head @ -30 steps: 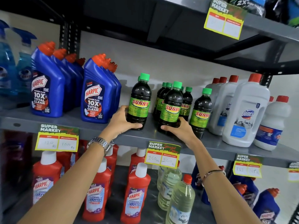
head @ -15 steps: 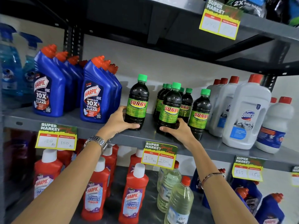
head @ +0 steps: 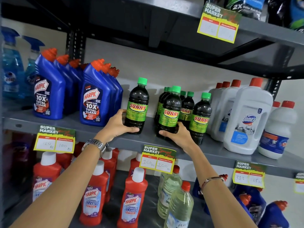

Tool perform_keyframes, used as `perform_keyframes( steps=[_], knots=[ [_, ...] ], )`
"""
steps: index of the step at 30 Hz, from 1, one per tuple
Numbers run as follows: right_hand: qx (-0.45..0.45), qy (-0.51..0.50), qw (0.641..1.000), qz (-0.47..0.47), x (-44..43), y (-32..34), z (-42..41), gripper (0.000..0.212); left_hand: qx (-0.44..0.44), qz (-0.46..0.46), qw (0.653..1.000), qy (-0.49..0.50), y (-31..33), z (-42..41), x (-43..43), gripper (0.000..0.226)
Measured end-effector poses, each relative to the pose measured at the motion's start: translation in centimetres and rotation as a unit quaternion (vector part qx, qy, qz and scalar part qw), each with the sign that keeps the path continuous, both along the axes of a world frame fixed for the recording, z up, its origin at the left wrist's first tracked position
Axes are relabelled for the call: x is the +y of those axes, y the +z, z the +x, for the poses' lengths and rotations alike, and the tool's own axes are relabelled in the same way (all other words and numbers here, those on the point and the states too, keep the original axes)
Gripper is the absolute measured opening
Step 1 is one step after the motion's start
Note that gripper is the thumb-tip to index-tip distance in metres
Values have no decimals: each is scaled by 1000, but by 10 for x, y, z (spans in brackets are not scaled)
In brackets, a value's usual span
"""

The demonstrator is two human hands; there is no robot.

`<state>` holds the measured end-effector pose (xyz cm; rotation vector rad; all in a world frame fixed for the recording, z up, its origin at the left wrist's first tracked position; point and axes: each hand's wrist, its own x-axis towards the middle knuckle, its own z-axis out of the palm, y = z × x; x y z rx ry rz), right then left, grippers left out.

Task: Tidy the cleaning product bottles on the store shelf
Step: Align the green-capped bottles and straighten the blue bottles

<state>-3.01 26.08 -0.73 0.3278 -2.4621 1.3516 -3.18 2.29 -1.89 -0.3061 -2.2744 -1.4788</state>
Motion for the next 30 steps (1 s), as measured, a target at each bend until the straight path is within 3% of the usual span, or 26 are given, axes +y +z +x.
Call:
perform_keyframes(
  steps=[8,13,15,17,18,20,23,25,27,30],
  knots=[
    [-12,-3,1000,2,0,0,-2,75,-12,3,1000,2,1,1,1,88],
    [-26,-35,999,-7,0,-2,4,90,-9,-43,999,15,-3,3,-2,114],
    [79,-124,989,5,-8,-10,16,84,43,-27,998,22,-6,13,-9,110],
    [236,-213,948,-33,-29,-19,37,57,145,-16,987,66,-6,28,-26,94],
    [291,-213,931,-64,-45,-20,46,45,197,-18,975,103,-5,35,-37,84],
    [318,-135,935,-84,-84,-16,57,34,277,-6,943,183,-2,45,-67,71],
    [245,3,970,-4,-145,-8,53,44,329,64,892,302,-2,48,-118,64],
    [182,44,982,32,-179,-4,44,61,300,55,876,373,-5,46,-150,71],
    [118,42,991,44,-201,-2,31,77,204,20,893,400,-7,42,-172,93],
    [17,58,998,-2,-218,1,10,88,98,1,926,364,-6,34,-190,122]
  ],
)
